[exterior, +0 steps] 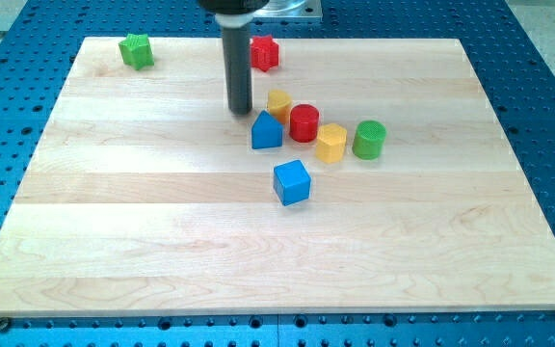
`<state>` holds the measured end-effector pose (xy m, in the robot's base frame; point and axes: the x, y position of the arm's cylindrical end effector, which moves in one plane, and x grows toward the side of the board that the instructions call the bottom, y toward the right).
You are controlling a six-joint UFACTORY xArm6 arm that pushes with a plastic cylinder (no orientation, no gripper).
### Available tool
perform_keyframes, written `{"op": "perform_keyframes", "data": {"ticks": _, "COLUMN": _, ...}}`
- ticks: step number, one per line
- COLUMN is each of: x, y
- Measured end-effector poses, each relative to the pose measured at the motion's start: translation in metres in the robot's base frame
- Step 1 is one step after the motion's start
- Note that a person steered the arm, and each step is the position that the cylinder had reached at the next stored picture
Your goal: Move the yellow heart vertically above to the green circle
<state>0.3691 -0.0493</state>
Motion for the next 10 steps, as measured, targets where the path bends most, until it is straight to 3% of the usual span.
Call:
{"op": "perform_keyframes", "data": {"ticks": 1, "x": -0.005, "y": 0.062}}
{"op": "perform_keyframes", "data": {"ticks": 3, "x": -0.088, "y": 0.209}}
{"op": "perform_keyframes", "data": {"ticks": 4, "x": -0.078, "y": 0.212}}
{"op": "perform_keyframes", "data": {"ticks": 5, "x": -0.029, "y": 0.211}}
{"op": "perform_keyframes", "data": {"ticks": 6, "x": -0.035, "y": 0.161}}
{"op": "perform_keyframes", "data": {"ticks": 8, "x": -0.058, "y": 0.117}}
{"op": "perform_keyframes", "data": {"ticks": 9, "x": -0.072, "y": 0.126}}
{"op": "perform_keyframes", "data": {"ticks": 10, "x": -0.094, "y": 0.205}}
